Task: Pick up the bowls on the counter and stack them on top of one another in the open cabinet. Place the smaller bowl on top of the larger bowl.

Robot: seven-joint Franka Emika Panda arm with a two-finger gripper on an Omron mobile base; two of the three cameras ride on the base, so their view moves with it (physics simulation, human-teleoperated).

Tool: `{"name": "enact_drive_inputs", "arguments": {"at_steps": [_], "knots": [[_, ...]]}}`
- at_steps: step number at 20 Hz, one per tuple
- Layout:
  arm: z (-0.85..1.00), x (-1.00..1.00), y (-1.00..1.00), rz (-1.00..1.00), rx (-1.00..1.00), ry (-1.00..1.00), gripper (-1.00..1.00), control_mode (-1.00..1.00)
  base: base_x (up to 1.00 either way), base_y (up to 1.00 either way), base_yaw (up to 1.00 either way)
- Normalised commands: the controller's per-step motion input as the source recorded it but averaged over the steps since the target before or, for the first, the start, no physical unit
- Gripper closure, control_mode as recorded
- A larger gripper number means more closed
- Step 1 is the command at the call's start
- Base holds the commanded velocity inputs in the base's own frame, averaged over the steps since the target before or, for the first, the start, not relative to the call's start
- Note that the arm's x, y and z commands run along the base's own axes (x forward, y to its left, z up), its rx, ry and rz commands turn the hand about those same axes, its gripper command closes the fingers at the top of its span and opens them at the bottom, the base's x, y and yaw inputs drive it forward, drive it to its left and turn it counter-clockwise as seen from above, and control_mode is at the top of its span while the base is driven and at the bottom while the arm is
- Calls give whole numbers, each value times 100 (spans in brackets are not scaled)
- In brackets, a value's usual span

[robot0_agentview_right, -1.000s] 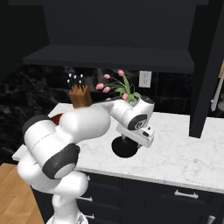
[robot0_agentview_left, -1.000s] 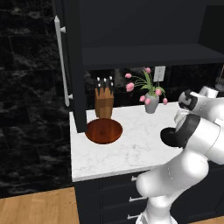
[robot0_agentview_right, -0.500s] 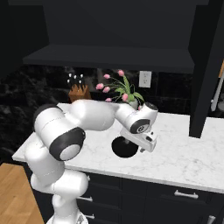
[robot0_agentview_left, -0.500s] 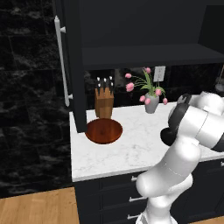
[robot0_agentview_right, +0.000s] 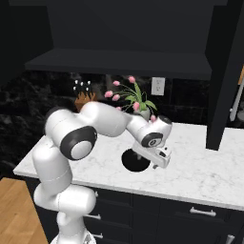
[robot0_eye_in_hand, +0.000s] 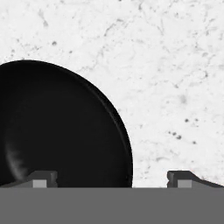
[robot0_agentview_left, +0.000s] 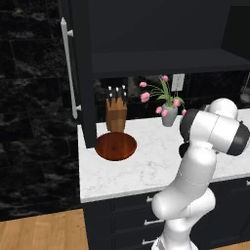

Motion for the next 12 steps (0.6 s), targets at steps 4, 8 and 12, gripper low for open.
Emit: {"name": "enact_drive_inputs", "arguments": {"at_steps": [4,8,12], "knots": [[-18,3,2,0,0,3,-100,-100,0,0,0],[-24,0,6,0,0,4,100,-100,0,0,0],[-23,0,13,0,0,0,100,-100,0,0,0]]}}
